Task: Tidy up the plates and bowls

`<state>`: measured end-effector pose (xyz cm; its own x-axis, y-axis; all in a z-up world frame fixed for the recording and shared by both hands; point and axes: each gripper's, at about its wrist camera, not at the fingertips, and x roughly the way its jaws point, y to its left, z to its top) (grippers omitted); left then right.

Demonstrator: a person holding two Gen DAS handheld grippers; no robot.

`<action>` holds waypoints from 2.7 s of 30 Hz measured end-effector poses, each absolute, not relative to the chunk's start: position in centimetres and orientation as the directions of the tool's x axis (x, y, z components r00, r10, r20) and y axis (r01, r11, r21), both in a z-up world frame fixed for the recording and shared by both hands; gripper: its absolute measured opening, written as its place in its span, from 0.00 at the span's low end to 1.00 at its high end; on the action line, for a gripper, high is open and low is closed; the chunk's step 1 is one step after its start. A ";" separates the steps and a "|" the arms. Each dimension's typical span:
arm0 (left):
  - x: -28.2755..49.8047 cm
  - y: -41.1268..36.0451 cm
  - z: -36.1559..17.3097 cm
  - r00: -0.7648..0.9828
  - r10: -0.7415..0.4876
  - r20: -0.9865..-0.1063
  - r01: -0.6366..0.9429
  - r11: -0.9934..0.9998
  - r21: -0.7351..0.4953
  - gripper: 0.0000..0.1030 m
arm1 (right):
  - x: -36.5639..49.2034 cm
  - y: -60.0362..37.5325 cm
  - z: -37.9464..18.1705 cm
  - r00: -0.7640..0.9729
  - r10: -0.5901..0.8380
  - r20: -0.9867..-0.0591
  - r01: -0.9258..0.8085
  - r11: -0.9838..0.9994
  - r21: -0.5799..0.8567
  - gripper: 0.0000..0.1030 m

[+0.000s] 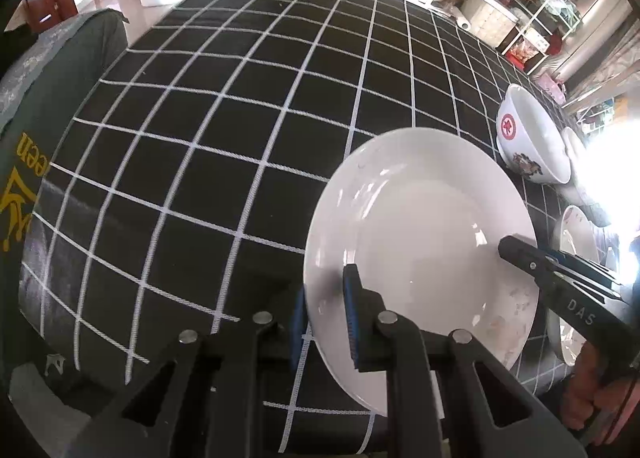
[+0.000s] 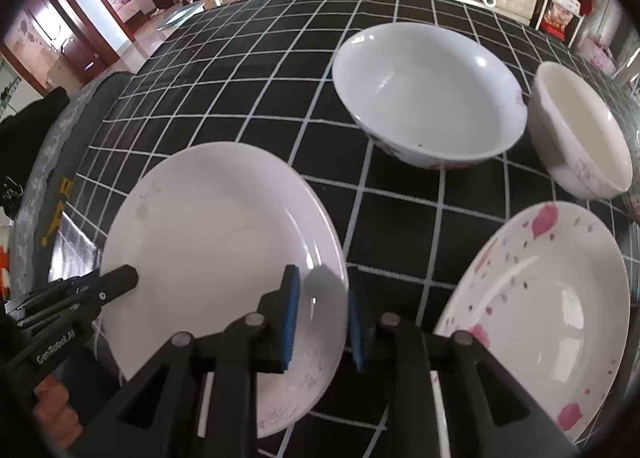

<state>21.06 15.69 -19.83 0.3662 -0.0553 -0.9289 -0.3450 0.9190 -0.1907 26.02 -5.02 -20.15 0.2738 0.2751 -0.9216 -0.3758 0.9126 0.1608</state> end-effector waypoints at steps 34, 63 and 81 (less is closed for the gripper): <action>24.3 -3.6 -16.4 0.352 -0.200 -0.914 -0.024 0.975 -0.223 0.15 | 21.8 -28.5 -16.9 0.402 0.169 -0.900 -0.059 0.985 0.159 0.26; 27.0 -5.2 -19.7 0.294 -0.174 -0.940 0.011 0.984 -0.179 0.11 | 22.8 -26.9 -19.8 0.356 0.172 -0.919 -0.082 0.985 0.152 0.26; 20.8 -2.7 -18.0 0.322 -0.177 -0.930 -0.043 0.979 -0.201 0.11 | 18.1 -23.8 -17.2 0.377 0.169 -0.911 -0.103 0.985 0.140 0.26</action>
